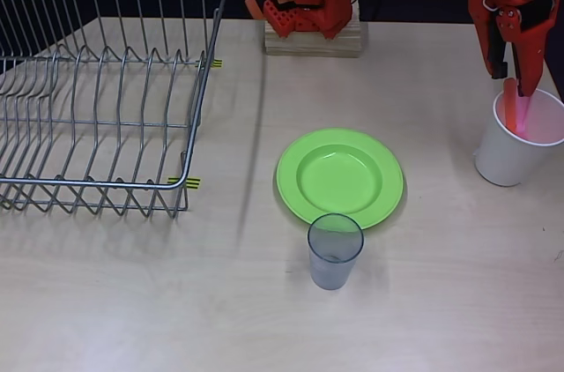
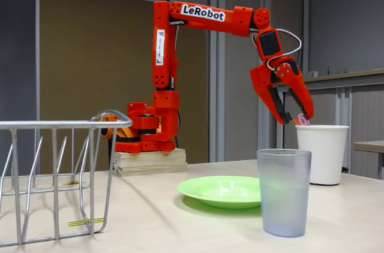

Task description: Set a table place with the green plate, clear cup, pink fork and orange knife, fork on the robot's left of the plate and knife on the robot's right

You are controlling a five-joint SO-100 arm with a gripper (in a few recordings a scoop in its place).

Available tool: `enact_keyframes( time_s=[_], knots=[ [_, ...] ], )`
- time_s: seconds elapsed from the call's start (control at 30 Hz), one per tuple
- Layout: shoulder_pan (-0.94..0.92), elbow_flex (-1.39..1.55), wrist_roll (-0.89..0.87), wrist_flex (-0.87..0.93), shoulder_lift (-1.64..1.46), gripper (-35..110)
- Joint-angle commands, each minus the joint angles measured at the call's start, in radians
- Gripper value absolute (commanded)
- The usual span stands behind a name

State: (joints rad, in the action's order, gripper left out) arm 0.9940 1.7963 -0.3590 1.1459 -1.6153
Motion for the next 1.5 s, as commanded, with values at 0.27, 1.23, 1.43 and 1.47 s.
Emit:
enact_keyframes(
  time_s=[0.27,1.23,1.43,1.47],
  knots=[
    [0.009,-0.021,-0.026,0.014,0.002,15],
    [-0.014,-0.091,0.057,0.017,0.023,0],
    [-0.055,-0.189,0.153,0.086,0.008,0],
    [-0.061,-0.206,0.167,0.097,0.0,0]
  ],
)
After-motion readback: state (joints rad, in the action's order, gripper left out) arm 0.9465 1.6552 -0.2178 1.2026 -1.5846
